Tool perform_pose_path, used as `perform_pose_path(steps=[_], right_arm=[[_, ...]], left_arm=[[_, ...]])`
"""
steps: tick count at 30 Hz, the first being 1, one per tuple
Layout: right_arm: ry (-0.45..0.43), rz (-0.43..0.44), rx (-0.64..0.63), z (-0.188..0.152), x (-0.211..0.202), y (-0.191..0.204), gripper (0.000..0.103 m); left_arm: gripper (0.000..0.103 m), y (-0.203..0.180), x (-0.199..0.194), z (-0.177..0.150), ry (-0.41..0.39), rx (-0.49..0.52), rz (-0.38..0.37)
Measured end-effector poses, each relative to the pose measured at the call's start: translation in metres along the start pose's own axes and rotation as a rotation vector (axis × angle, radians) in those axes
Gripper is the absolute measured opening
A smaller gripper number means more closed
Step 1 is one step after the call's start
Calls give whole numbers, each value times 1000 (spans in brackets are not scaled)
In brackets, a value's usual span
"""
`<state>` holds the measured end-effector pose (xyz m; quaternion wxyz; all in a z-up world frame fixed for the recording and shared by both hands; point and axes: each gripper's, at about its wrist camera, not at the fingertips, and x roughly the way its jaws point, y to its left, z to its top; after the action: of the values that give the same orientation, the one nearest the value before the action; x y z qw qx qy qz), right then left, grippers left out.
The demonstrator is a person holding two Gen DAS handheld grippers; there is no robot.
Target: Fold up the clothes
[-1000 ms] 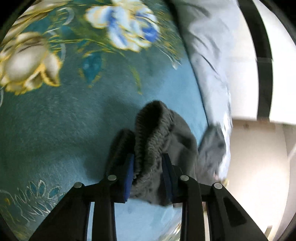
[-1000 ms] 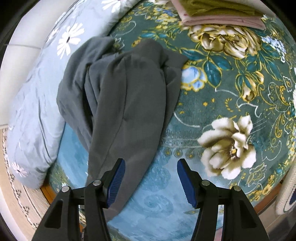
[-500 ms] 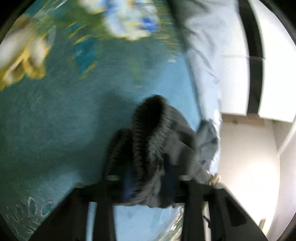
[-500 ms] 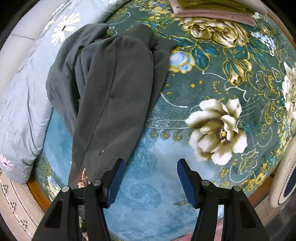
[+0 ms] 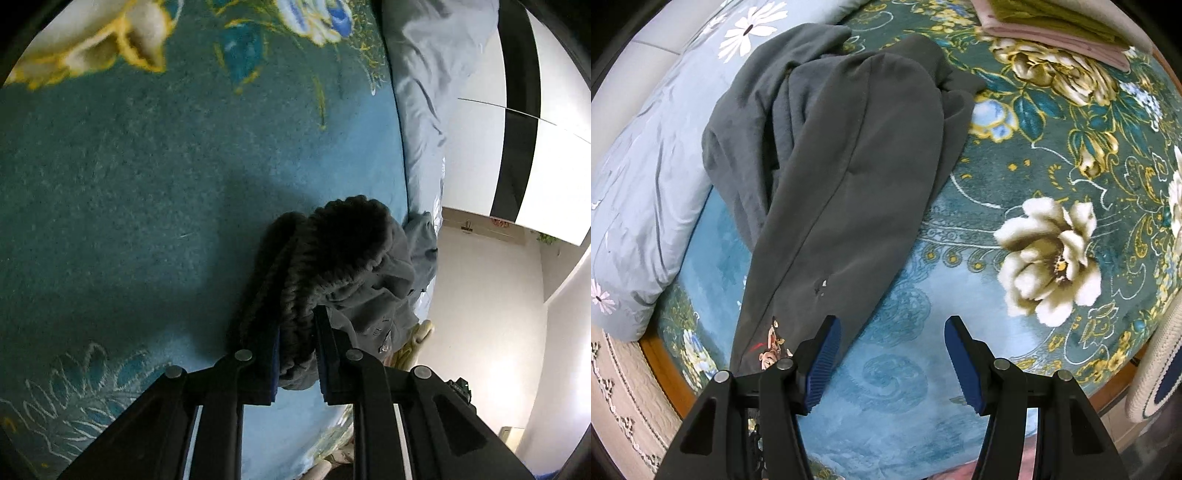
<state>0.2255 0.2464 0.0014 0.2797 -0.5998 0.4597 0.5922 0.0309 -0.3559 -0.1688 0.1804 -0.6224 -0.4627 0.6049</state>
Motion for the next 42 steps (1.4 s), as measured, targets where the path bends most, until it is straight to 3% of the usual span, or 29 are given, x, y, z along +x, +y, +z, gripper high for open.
perform_pose_path(steps=[5,10,14,16,22,27,31,33,38,42], right_arm=[[5,12,17,-1,5,-2,62],[-1,44,37,-1,9,-8,62],[-6,68,65,0,15,-18,62],[-2,76,82,0,19,-24,62],[-8,102,99,4,27,-35,62],[-11,141,105,10,33,-40,62],[-2,158,100,18,37,-43,62],[0,171,108,24,38,-47,62],[-5,206,103,36,35,-54,62],[-29,286,103,46,33,-58,63]], left_arm=[[22,-11,-6,-9,-67,-43,21],[53,0,-25,-47,-244,-221,-64],[62,0,-1,-79,-315,-338,-108],[67,28,-11,-87,-330,-380,-90],[67,25,29,-87,-371,-470,-98],[66,12,36,-86,-398,-486,-18],[42,2,38,-86,-410,-491,53],[37,-9,35,-86,-419,-469,95],[32,-27,-4,-85,-483,-437,100],[32,-20,-53,-62,-527,-417,204]])
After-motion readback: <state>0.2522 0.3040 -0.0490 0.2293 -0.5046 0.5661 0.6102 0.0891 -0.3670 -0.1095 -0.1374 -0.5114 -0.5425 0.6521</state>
